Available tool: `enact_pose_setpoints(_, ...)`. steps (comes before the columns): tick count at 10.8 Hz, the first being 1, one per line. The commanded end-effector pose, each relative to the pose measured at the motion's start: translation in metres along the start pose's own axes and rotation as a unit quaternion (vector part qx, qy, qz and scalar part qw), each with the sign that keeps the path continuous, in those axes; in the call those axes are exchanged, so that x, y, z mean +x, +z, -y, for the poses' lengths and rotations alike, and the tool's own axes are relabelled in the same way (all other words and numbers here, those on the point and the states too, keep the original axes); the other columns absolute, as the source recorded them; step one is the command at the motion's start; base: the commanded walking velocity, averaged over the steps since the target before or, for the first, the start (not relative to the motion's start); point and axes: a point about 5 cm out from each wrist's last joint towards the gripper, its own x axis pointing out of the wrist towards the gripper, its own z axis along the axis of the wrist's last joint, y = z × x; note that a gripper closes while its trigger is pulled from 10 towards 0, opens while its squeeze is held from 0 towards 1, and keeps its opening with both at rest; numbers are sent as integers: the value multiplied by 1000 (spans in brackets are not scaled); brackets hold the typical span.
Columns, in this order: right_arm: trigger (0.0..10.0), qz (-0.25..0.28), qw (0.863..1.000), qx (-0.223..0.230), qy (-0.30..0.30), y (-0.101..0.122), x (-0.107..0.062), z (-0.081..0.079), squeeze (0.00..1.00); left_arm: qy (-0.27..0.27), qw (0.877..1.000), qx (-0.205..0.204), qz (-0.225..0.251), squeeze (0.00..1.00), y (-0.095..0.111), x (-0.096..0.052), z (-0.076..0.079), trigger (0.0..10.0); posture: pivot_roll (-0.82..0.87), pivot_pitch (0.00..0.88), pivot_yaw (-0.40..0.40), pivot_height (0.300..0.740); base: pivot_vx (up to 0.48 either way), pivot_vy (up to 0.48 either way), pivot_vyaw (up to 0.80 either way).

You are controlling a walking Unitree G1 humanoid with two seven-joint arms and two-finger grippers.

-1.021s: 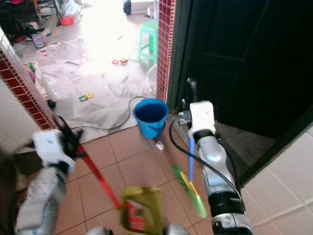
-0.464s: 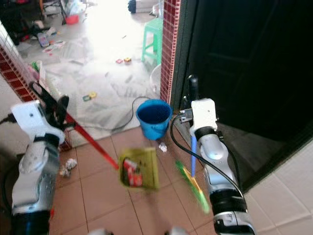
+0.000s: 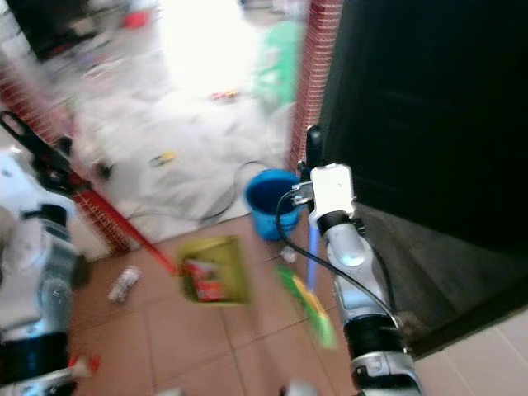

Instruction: Sweep floor

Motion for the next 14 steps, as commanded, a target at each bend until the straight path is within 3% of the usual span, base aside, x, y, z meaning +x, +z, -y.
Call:
enact_pose_setpoints(1,10000,25,999,-23,0,12,6,4,0,-15,999,-29,43,0,17,4,9,10000,-70,0,37,740,480,0,0)
enact_pose_setpoints(14,10000,19,999,-26,8,8,5,-1,0,10,995,-54,88,0,44,17,8,10000,-69,0,38,740,480,0,0)
